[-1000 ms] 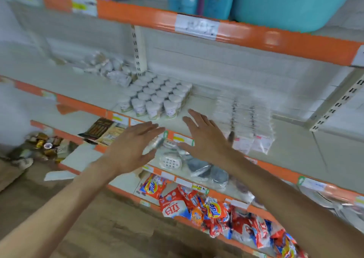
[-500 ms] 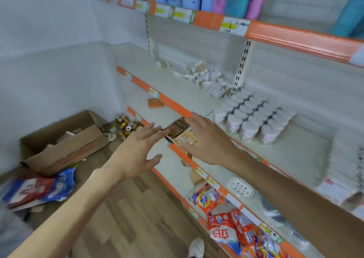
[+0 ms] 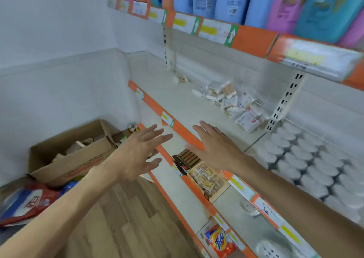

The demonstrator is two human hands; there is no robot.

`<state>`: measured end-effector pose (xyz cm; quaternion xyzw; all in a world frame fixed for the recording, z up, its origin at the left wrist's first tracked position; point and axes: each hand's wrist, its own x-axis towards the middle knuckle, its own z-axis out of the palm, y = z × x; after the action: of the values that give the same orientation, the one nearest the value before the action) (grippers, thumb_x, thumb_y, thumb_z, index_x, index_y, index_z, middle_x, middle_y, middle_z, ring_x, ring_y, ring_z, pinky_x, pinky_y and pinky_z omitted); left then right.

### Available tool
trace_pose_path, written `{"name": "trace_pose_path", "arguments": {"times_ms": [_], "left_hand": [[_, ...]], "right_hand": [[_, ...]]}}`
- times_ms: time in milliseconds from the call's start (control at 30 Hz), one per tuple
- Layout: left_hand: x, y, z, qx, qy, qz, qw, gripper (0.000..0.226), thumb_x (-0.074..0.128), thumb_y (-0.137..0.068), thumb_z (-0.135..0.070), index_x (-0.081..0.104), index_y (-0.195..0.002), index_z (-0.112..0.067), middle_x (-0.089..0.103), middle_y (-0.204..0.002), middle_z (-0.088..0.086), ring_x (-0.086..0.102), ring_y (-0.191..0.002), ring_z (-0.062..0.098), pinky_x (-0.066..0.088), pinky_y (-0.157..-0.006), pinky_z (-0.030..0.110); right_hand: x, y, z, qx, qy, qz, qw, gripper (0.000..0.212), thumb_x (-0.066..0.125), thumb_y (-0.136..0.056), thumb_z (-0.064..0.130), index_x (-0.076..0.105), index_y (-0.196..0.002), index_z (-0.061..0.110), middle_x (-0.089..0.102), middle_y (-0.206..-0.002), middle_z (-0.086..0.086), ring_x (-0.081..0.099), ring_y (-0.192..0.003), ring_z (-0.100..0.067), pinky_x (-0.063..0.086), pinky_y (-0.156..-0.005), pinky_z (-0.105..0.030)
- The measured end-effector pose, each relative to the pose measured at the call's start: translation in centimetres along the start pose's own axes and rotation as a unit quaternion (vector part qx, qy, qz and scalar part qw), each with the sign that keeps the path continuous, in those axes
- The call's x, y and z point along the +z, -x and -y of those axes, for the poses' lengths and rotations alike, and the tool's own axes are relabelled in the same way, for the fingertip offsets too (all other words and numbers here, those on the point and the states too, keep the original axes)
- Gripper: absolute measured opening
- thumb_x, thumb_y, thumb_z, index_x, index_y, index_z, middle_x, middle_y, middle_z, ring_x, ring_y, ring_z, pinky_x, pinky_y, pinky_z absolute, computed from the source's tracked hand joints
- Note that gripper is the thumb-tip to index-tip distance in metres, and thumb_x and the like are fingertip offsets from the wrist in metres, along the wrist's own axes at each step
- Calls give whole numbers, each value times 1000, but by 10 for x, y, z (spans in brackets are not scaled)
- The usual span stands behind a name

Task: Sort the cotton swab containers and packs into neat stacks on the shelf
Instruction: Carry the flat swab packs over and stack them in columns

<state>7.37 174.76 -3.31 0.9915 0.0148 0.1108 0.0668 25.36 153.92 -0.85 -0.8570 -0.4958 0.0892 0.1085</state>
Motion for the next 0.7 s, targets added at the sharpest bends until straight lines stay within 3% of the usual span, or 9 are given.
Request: {"name": "trace_pose_path", "arguments": {"times_ms": [267, 367, 533, 700], "left_hand": [[13, -45, 83, -46, 26, 16, 998, 73, 61, -91, -46, 29, -155, -37, 34, -160, 1, 17, -153, 20, 27, -120, 48], [22, -76, 114, -35, 50, 12, 998, 71, 59, -88, -43, 34, -154, -34, 38, -158, 5, 23, -151, 25, 26, -120, 46], [67, -140, 190, 60, 96, 22, 993, 67, 57, -89, -42, 37, -151, -28, 50, -149, 10, 39, -144, 31, 34, -116, 54], [74, -210, 279, 84, 134, 49, 986, 66, 48, -88, -50, 35, -152, -35, 42, -155, 5, 27, -150, 22, 31, -118, 48]], "right_hand": [[-4, -110, -5, -20, 13, 29, 999, 78, 32, -100, 65, 15, -160, 19, 7, -168, -6, 11, -153, -23, 21, -122, -43], [5, -146, -9, 0, 17, 40, 999, 77, 33, -100, 64, 14, -160, 19, 6, -168, -6, 9, -153, -22, 18, -122, -41], [38, -210, -28, 66, 16, 58, 996, 81, 35, -98, 67, 12, -160, 19, 7, -168, -7, 9, -154, -23, 19, -123, -43], [40, -309, -44, 198, -19, 30, 980, 89, 47, -92, 69, 18, -159, 18, 7, -168, -3, 7, -154, -19, 13, -123, -38]]}}
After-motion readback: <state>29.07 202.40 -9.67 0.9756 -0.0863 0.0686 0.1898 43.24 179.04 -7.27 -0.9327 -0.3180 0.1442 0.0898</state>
